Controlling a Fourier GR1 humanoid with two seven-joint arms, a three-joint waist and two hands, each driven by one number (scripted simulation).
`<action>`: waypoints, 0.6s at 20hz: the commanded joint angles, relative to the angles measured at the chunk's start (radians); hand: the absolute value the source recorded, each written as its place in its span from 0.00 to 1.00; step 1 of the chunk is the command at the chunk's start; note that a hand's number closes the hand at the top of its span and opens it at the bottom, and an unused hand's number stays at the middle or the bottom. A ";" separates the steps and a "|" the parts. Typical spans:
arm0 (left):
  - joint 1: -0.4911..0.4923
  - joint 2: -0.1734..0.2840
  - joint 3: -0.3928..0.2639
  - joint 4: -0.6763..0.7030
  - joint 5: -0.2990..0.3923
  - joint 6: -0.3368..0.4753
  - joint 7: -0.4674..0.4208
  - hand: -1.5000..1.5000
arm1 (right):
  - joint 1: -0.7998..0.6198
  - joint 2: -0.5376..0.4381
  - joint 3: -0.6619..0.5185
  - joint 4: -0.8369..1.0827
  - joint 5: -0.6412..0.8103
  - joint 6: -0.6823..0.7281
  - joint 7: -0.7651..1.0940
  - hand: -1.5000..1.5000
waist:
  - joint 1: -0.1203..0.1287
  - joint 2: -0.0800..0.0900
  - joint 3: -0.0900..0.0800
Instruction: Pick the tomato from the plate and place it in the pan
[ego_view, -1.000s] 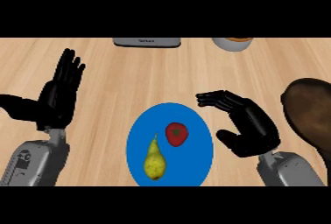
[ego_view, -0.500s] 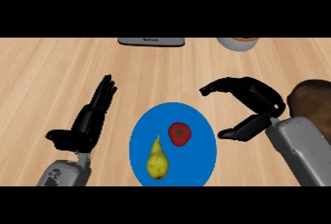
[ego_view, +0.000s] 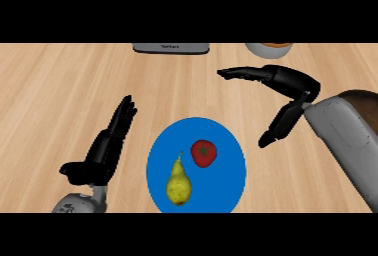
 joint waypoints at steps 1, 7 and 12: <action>0.031 -0.009 -0.010 0.004 -0.019 0.000 -0.036 0.50 | -0.079 0.011 0.073 0.044 0.132 0.048 -0.069 0.00 | -0.009 -0.003 -0.001; 0.012 0.010 0.025 0.000 0.014 -0.027 0.003 0.50 | -0.140 0.078 0.251 0.002 0.330 -0.012 0.024 0.00 | -0.015 -0.007 -0.001; 0.062 -0.002 0.015 0.000 -0.011 -0.016 -0.047 0.50 | -0.116 0.119 0.385 0.004 0.508 -0.084 -0.023 0.00 | -0.018 -0.006 -0.001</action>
